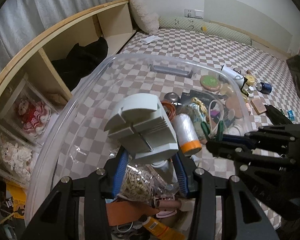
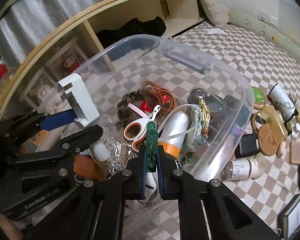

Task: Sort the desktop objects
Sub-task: 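Open the right gripper over the bin while the left gripper releases the white tool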

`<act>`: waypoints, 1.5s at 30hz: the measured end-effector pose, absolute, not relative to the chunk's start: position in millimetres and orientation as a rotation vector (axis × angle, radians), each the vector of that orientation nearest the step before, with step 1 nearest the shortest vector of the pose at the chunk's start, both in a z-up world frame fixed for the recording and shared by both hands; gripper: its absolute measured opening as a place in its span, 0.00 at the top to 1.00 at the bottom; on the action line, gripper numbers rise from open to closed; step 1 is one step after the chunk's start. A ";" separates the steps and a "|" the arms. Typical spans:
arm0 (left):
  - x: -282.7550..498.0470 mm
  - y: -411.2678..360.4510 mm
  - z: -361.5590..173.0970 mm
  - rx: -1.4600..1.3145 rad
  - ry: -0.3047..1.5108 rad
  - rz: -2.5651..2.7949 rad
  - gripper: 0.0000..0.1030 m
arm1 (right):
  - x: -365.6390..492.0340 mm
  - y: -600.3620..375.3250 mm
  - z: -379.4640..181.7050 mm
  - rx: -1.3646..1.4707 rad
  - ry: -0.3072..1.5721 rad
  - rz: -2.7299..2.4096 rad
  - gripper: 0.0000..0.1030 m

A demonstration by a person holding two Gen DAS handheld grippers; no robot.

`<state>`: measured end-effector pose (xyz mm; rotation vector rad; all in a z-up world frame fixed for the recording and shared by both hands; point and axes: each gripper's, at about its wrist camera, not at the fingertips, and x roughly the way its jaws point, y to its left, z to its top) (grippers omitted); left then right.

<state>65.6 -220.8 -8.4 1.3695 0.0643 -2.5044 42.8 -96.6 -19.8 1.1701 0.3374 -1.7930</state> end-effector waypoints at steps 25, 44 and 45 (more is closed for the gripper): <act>95.5 -231.6 -20.7 1.414 0.048 -2.436 0.56 | 59.7 -113.1 -24.6 1.105 0.608 -1.812 0.90; 102.1 -241.2 -16.2 1.373 0.079 -2.424 0.23 | 75.9 -116.4 -21.7 1.030 0.693 -1.825 0.37; 102.1 -240.4 -16.1 1.373 0.073 -2.424 0.23 | 76.2 -116.2 -21.6 1.029 0.697 -1.825 0.37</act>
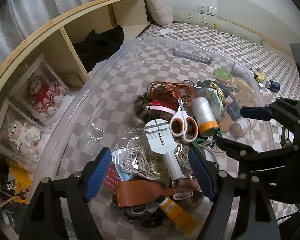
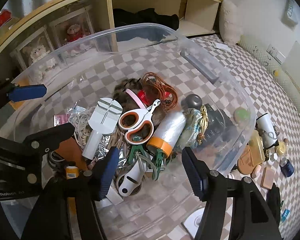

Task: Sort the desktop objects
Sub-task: 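Open the right gripper over the bin while the left gripper releases the white tool, then withdraw both grippers from the bin back over the bed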

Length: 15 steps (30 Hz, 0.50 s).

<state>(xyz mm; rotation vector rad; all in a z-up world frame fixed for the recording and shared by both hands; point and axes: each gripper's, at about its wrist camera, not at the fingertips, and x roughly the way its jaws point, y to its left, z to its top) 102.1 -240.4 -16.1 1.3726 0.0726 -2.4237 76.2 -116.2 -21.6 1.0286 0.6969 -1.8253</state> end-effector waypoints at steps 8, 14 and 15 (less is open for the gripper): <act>102.7 -236.6 -12.8 1.358 0.015 -2.411 0.23 | 83.7 -113.5 -19.1 0.986 0.766 -1.849 0.37; 105.1 -232.0 -3.7 1.299 0.008 -2.419 0.23 | 86.2 -103.8 -8.9 0.960 0.777 -1.872 0.37; 105.4 -230.5 -1.9 1.284 0.001 -2.424 0.16 | 85.9 -101.7 -6.7 0.958 0.771 -1.876 0.37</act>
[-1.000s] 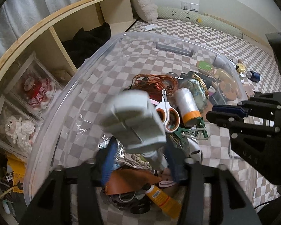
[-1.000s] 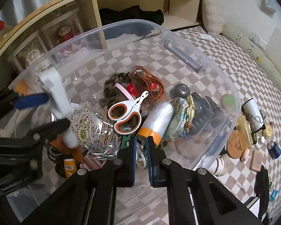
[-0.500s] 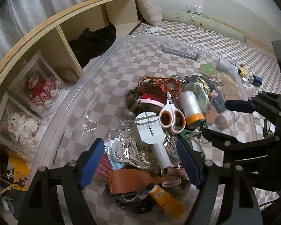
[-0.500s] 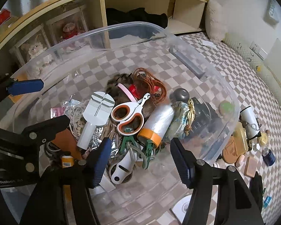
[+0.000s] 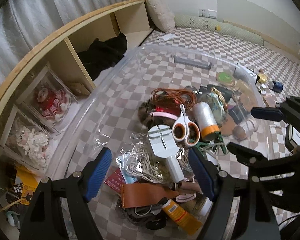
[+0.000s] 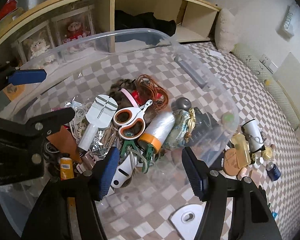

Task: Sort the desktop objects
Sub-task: 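Withdraw both grippers from the bin back over the bed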

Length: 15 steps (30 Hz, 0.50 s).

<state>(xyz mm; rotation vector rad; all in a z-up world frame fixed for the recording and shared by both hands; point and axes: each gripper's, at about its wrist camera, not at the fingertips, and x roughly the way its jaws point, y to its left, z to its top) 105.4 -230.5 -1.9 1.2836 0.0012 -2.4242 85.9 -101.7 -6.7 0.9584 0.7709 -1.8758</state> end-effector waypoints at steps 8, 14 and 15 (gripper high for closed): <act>105.9 -222.7 14.4 1.190 0.030 -2.486 0.00 | 78.3 -82.5 4.3 0.976 0.728 -1.913 0.31; 102.9 -211.1 20.7 1.186 0.042 -2.506 0.00 | 75.8 -67.1 7.1 0.969 0.755 -1.952 0.19; 102.0 -207.9 21.6 1.185 0.039 -2.512 0.00 | 74.5 -63.6 7.1 0.972 0.755 -1.962 0.19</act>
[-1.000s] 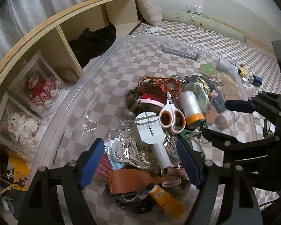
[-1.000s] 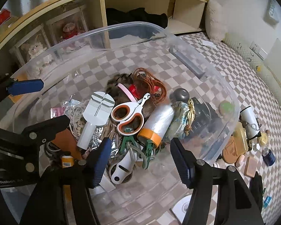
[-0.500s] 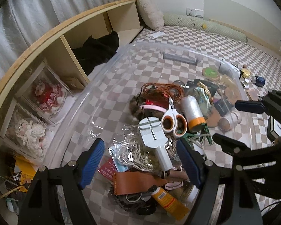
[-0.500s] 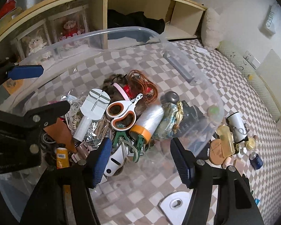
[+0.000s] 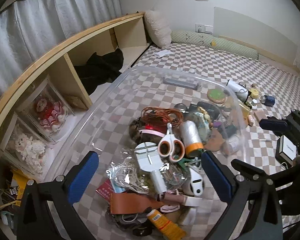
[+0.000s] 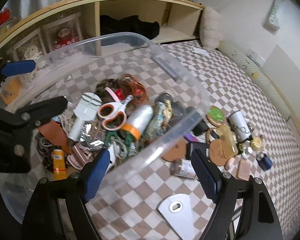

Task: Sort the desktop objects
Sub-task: 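Withdraw both grippers from the bin back over the bed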

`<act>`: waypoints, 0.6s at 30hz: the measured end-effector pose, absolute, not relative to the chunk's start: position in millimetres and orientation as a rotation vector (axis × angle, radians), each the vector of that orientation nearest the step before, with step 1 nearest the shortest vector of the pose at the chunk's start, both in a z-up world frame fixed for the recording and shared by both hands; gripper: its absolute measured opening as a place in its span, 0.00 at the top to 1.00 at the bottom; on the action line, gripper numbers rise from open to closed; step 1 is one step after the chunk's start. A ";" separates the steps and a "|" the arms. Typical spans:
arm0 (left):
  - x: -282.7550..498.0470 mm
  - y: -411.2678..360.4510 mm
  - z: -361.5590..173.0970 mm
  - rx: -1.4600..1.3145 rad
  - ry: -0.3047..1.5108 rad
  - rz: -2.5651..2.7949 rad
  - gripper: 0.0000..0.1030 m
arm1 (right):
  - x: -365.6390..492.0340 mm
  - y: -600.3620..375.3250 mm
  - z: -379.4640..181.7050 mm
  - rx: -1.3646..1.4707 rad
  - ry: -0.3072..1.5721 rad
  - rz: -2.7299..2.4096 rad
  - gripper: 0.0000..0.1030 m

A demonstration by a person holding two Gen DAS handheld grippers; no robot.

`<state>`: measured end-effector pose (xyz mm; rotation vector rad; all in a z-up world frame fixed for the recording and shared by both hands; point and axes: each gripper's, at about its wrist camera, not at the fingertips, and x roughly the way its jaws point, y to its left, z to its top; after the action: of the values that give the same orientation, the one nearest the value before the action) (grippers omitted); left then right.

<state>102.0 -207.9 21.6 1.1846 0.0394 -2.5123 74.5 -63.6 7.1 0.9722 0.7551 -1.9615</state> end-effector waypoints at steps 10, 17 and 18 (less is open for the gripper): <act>86.5 -169.7 27.6 1.187 -0.010 -2.589 0.00 | 56.2 -6.9 17.7 0.997 0.661 -2.051 0.04; 76.6 -136.2 35.3 1.160 0.017 -2.692 0.00 | 42.2 51.4 31.0 1.014 0.524 -2.139 0.03; 75.1 -130.7 36.4 1.159 0.020 -2.709 0.00 | 40.4 60.6 33.7 1.012 0.502 -2.154 0.03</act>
<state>75.1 -130.7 36.4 1.1592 0.0202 -2.7085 40.4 60.6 33.7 1.0120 0.5018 -2.1543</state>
